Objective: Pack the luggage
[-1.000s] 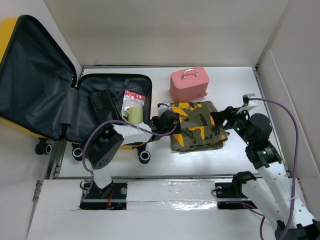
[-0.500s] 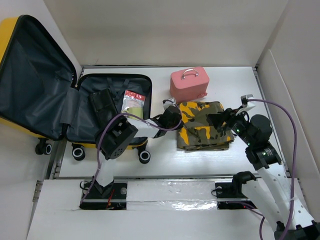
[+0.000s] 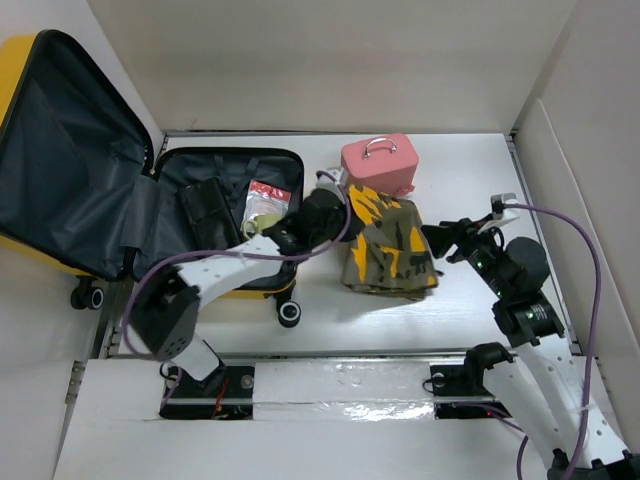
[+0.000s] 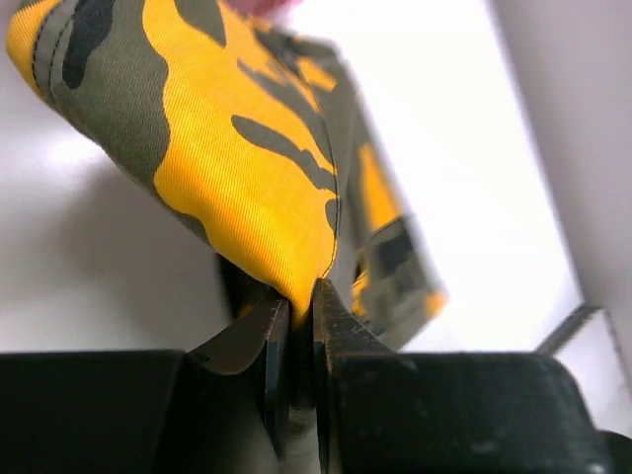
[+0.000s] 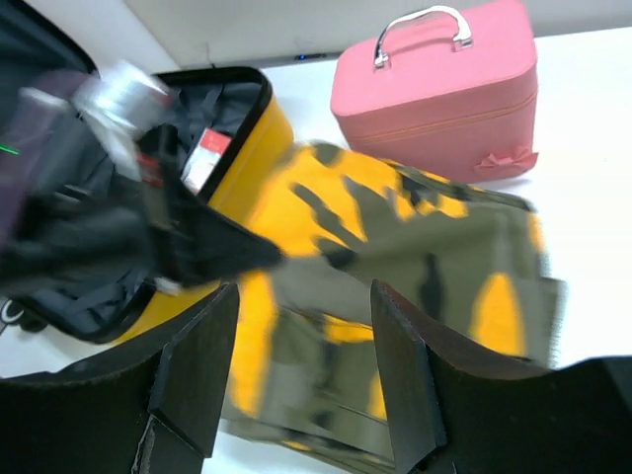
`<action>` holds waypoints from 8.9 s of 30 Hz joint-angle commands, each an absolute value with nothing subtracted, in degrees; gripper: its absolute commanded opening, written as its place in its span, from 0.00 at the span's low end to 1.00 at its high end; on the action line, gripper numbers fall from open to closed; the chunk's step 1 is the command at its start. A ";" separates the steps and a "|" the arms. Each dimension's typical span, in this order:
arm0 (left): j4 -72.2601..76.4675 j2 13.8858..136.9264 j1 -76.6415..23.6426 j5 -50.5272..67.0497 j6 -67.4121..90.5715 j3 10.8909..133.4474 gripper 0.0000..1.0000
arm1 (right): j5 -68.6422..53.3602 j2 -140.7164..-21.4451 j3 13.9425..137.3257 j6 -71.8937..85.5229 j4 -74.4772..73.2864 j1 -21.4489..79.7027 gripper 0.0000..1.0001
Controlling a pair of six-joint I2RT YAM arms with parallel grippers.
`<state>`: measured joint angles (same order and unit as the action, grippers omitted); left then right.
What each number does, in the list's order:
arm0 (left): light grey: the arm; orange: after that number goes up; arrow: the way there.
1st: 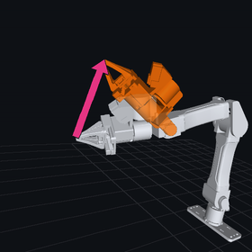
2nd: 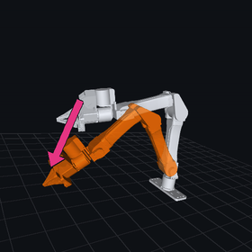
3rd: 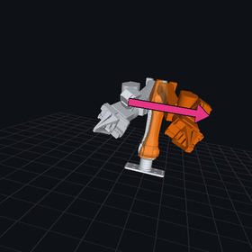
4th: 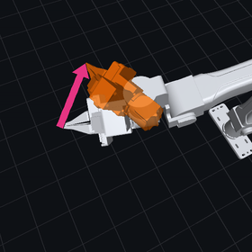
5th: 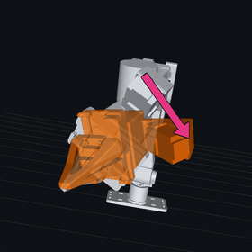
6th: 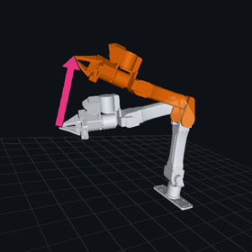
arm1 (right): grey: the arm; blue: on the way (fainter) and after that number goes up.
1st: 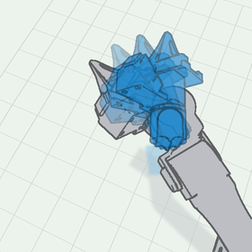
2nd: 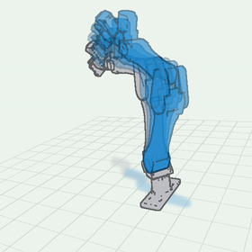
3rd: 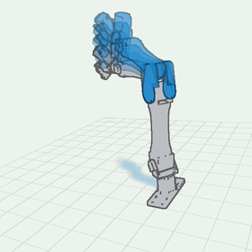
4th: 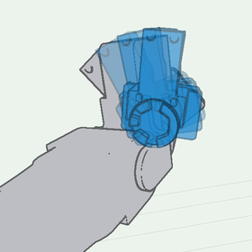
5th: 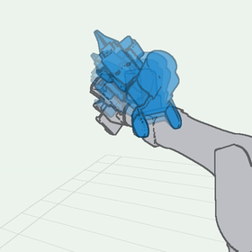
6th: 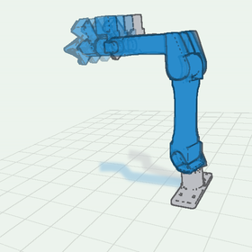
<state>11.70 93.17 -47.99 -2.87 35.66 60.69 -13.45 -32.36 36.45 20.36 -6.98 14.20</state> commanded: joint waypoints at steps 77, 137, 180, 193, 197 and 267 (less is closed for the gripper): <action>-7.63 37.44 -9.46 19.61 21.11 44.46 0.01 | 7.28 -102.99 77.78 47.97 20.12 20.48 0.79; -14.50 32.17 -13.27 -2.55 25.49 48.43 0.32 | -15.15 -115.93 129.56 6.51 -13.00 44.99 0.00; -13.71 27.69 -13.80 -7.91 28.74 49.75 0.32 | -14.41 -139.29 139.30 -0.09 -8.26 60.47 0.36; -13.98 24.87 -14.33 -10.99 30.06 51.33 0.62 | -11.07 -127.20 122.65 -0.71 -7.66 59.77 1.00; -13.80 25.05 -14.33 -11.95 31.11 52.47 0.61 | -12.39 -114.99 110.24 -0.09 -0.82 57.49 1.00; -43.52 62.49 19.51 -64.68 43.16 67.06 0.49 | -11.16 -71.01 56.43 6.68 -3.60 33.22 0.02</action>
<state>-46.26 62.26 19.25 -57.98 40.82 67.40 -13.61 -70.81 53.06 7.84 -1.28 32.71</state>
